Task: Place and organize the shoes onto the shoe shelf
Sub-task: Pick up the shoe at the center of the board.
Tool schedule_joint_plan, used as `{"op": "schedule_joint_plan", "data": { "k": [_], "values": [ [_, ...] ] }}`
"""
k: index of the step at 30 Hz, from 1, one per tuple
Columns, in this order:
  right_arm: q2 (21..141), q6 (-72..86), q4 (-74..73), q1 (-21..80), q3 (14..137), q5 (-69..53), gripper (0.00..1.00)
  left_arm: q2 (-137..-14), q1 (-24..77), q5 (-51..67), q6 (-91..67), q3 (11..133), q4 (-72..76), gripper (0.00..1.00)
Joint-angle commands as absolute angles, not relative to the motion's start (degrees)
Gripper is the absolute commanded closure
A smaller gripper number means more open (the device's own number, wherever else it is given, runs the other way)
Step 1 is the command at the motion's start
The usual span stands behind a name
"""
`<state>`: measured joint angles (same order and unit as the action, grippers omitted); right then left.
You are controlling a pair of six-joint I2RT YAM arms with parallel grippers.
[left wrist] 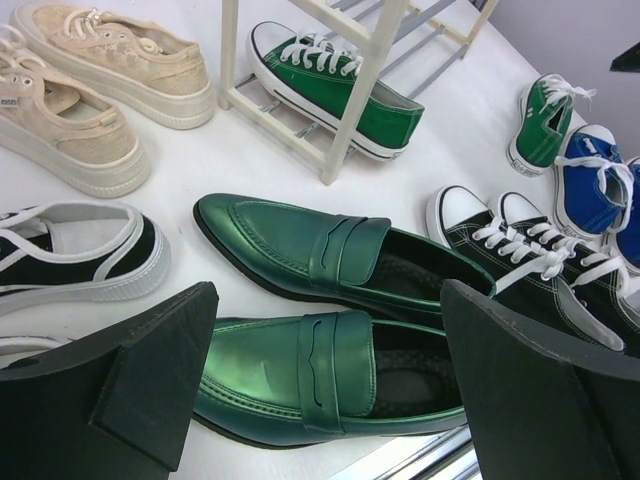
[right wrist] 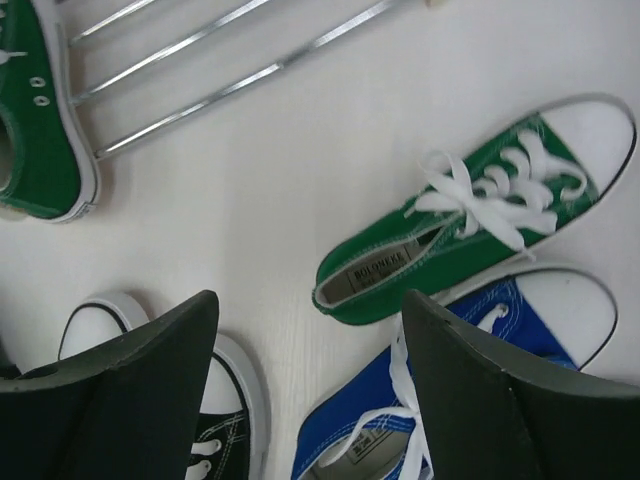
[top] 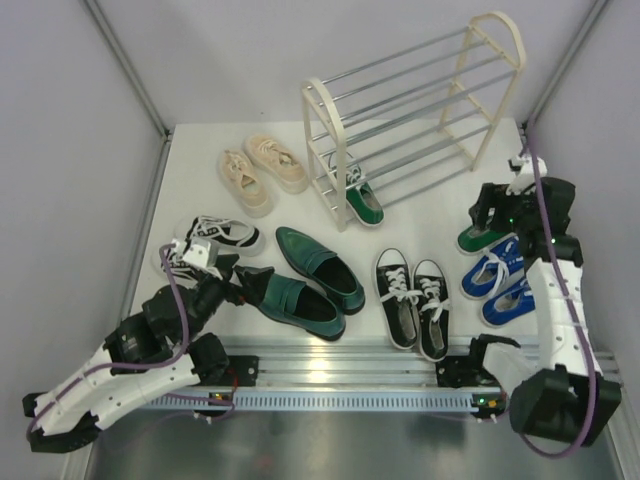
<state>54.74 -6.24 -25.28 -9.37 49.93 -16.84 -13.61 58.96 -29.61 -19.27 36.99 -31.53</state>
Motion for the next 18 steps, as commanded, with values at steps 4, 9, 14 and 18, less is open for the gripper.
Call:
{"op": "schedule_joint_plan", "data": {
  "k": [4,9,14,18],
  "values": [
    [69.2,11.8,-26.7,-22.3,54.2,-23.3,0.27,-10.8,58.9,-30.2,-19.9,37.7,-31.0,0.02],
    [79.1,12.6,-24.4,-23.1,56.8,-20.9,0.34,-9.3,58.9,-30.8,-20.0,37.5,-31.0,0.02],
    [85.0,13.6,-23.6,-23.0,58.7,-17.3,0.38,-9.7,58.9,-30.6,-20.0,37.4,-31.0,0.01],
    [88.4,14.0,-22.6,-23.0,59.3,-13.7,0.41,-9.8,58.8,-30.6,-20.0,37.4,-31.1,0.02]
  ]
}}
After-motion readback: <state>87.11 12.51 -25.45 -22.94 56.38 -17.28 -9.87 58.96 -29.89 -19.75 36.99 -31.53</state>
